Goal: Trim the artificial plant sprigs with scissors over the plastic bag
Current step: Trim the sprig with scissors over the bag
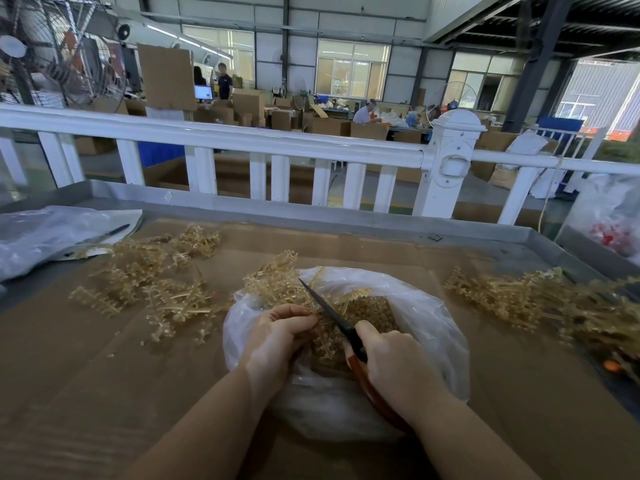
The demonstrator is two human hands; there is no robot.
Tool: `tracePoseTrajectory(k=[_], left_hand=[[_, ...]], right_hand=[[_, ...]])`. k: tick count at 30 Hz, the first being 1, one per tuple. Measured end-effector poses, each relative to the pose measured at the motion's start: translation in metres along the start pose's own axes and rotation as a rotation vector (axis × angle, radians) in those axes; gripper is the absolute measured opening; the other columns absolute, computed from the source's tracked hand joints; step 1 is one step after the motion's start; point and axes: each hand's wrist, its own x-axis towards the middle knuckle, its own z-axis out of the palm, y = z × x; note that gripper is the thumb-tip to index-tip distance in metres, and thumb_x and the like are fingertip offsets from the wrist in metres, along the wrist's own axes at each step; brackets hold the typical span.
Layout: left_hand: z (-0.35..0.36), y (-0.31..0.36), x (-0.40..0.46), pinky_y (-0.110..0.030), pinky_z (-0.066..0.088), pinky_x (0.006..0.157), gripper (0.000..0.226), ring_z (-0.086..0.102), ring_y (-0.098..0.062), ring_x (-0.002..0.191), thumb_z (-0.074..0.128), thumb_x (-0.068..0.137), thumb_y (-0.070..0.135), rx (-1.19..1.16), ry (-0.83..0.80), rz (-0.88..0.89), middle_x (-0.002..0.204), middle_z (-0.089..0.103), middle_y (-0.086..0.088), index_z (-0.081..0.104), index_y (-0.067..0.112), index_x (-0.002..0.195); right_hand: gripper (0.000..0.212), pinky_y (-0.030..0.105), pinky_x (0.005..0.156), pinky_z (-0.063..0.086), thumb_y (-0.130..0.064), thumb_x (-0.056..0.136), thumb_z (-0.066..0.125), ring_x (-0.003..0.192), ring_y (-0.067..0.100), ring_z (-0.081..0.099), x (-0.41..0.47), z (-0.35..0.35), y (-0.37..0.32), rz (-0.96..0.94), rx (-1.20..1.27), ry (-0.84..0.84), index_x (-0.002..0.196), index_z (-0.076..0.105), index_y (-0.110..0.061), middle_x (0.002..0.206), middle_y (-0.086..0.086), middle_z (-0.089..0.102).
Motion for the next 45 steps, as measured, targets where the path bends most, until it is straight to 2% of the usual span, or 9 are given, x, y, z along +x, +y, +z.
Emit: tracePoseTrajectory(k=[11, 18, 24, 27, 32, 36, 40, 42, 45], left_hand=[[0.0, -0.001, 0.001, -0.023, 0.055, 0.054, 0.011, 0.069, -0.018, 0.063, 0.063, 0.082, -0.006, 0.024, -0.007, 0.009, 0.067, 0.07, -0.008, 0.062, 0.002, 0.089], [0.0, -0.003, 0.002, -0.034, 0.054, 0.08, 0.008, 0.067, -0.026, 0.087, 0.064, 0.084, 0.001, 0.047, 0.0, 0.06, 0.087, 0.071, -0.015, 0.066, 0.003, 0.091], [0.007, 0.004, -0.001, -0.031, 0.051, 0.07, 0.01, 0.062, -0.019, 0.07, 0.06, 0.087, 0.002, 0.019, -0.044, 0.072, 0.076, 0.065, -0.009, 0.061, 0.01, 0.082], [0.011, 0.01, -0.003, -0.037, 0.052, 0.083, 0.012, 0.064, -0.023, 0.076, 0.061, 0.081, -0.004, -0.048, -0.11, 0.102, 0.088, 0.064, -0.014, 0.058, 0.007, 0.081], [0.016, 0.014, -0.008, -0.028, 0.056, 0.073, 0.021, 0.068, -0.016, 0.071, 0.057, 0.08, 0.018, -0.096, -0.296, 0.06, 0.082, 0.07, -0.008, 0.071, 0.003, 0.086], [0.023, 0.015, -0.009, -0.034, 0.054, 0.082, 0.019, 0.064, -0.023, 0.085, 0.049, 0.087, -0.007, -0.097, -0.296, 0.108, 0.097, 0.065, -0.015, 0.064, 0.001, 0.097], [0.029, 0.016, -0.011, -0.027, 0.054, 0.076, 0.036, 0.061, -0.018, 0.088, 0.057, 0.08, -0.015, -0.001, -0.248, 0.217, 0.097, 0.06, -0.006, 0.058, 0.012, 0.103], [0.029, 0.018, -0.013, -0.024, 0.054, 0.077, 0.047, 0.061, -0.012, 0.092, 0.069, 0.075, -0.006, 0.115, -0.19, 0.26, 0.106, 0.057, -0.002, 0.055, 0.021, 0.11], [0.027, 0.021, -0.011, -0.041, 0.041, 0.103, 0.085, 0.043, -0.018, 0.124, 0.086, 0.064, 0.026, 0.471, -0.071, 0.34, 0.137, 0.039, -0.001, 0.037, 0.037, 0.132]], right_hand=[[0.035, 0.005, 0.053, 0.031, -0.059, 0.086, 0.053, 0.063, 0.0, 0.047, -0.006, -0.001, -0.004, 0.061, 0.093, 0.04, 0.101, 0.056, -0.028, 0.072, -0.016, 0.053], [0.047, 0.016, 0.077, 0.044, -0.068, 0.083, 0.041, 0.086, 0.006, 0.056, -0.008, 0.001, -0.006, 0.103, 0.129, 0.065, 0.112, 0.049, -0.032, 0.092, -0.01, 0.059], [0.03, 0.012, 0.068, 0.045, -0.059, 0.087, 0.049, 0.075, 0.001, 0.057, -0.004, -0.007, -0.008, 0.153, 0.22, 0.104, 0.099, 0.053, -0.031, 0.081, -0.013, 0.06], [0.024, 0.012, 0.068, 0.047, -0.053, 0.089, 0.052, 0.073, -0.003, 0.058, 0.001, -0.014, -0.012, 0.207, 0.333, 0.087, 0.094, 0.054, -0.029, 0.078, -0.014, 0.061], [0.02, 0.022, 0.073, 0.05, -0.047, 0.089, 0.057, 0.076, 0.001, 0.061, 0.011, -0.02, -0.015, 0.309, 0.612, 0.059, 0.092, 0.061, -0.028, 0.08, -0.009, 0.066], [0.01, 0.028, 0.083, 0.052, -0.029, 0.089, 0.064, 0.087, 0.005, 0.066, 0.02, -0.02, -0.017, 0.32, 0.869, 0.067, 0.098, 0.068, -0.026, 0.088, -0.008, 0.071], [0.012, 0.017, 0.079, 0.05, -0.015, 0.09, 0.063, 0.088, 0.003, 0.067, 0.023, -0.023, -0.017, 0.282, 0.913, 0.124, 0.095, 0.068, -0.025, 0.091, -0.008, 0.072], [0.012, 0.026, 0.081, 0.052, -0.016, 0.094, 0.056, 0.087, 0.014, 0.067, 0.023, -0.027, -0.015, 0.301, 1.036, 0.046, 0.1, 0.065, -0.011, 0.091, 0.003, 0.071], [0.01, 0.017, 0.05, 0.048, -0.02, 0.088, 0.059, 0.051, 0.01, 0.06, 0.022, -0.034, -0.011, 0.381, 1.181, 0.003, 0.088, 0.063, -0.011, 0.062, 0.0, 0.064]])
